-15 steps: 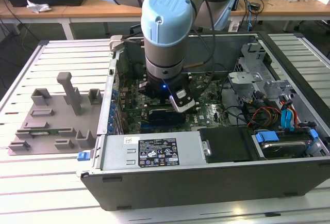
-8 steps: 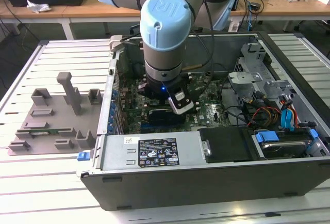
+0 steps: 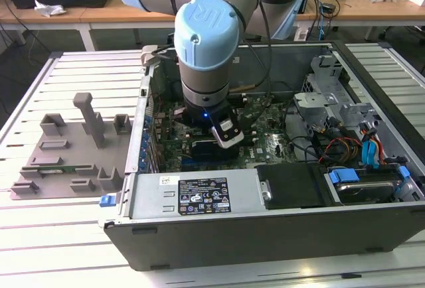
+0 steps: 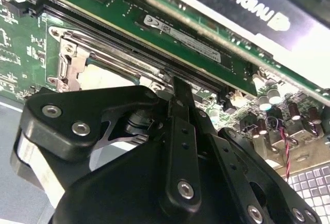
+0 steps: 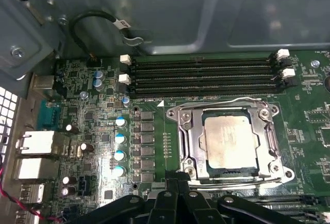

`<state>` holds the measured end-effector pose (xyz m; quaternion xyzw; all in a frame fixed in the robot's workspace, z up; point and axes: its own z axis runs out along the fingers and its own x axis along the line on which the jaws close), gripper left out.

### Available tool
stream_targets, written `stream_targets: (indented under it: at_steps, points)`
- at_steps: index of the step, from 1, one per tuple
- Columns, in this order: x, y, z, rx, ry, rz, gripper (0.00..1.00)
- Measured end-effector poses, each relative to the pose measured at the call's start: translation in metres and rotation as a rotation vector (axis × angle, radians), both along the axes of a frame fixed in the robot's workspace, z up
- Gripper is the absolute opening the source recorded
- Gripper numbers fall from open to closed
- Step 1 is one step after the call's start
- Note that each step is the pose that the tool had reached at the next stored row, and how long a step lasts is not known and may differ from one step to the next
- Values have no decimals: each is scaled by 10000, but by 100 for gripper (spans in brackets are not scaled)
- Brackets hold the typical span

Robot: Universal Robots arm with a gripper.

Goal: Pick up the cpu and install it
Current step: 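Install the second cpu locking lever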

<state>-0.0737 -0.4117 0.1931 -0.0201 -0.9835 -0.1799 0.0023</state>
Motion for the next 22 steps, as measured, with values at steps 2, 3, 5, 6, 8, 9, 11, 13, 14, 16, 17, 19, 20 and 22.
stream_targets:
  at_steps: [2, 3, 5, 6, 8, 9, 11, 13, 14, 16, 17, 19, 20, 22]
  points:
    - [-1, 12, -2, 0, -1, -10, 11]
    - [-1, 20, -2, 1, -1, -15, 11]
    - [-1, 30, -3, 1, -1, -22, 11]
    - [-1, 32, -3, 1, -1, -25, 11]
    - [-1, 35, -2, -5, 1, -36, 11]
    - [-1, 35, -3, -6, 0, -39, 11]
    - [-1, 37, -3, -20, 0, -53, 11]
    - [-1, 39, -3, -48, -1, -71, 11]
    - [-1, 39, -1, -56, 0, -80, 11]
    - [0, 41, 20, -51, -4, -87, 11]
    - [0, 40, 38, -55, -2, -92, 11]
    - [3, 40, 84, -65, -1, -101, 11]
    - [6, 40, 107, -74, -1, -108, 11]
    - [12, 40, 151, -132, -1, -134, 11]
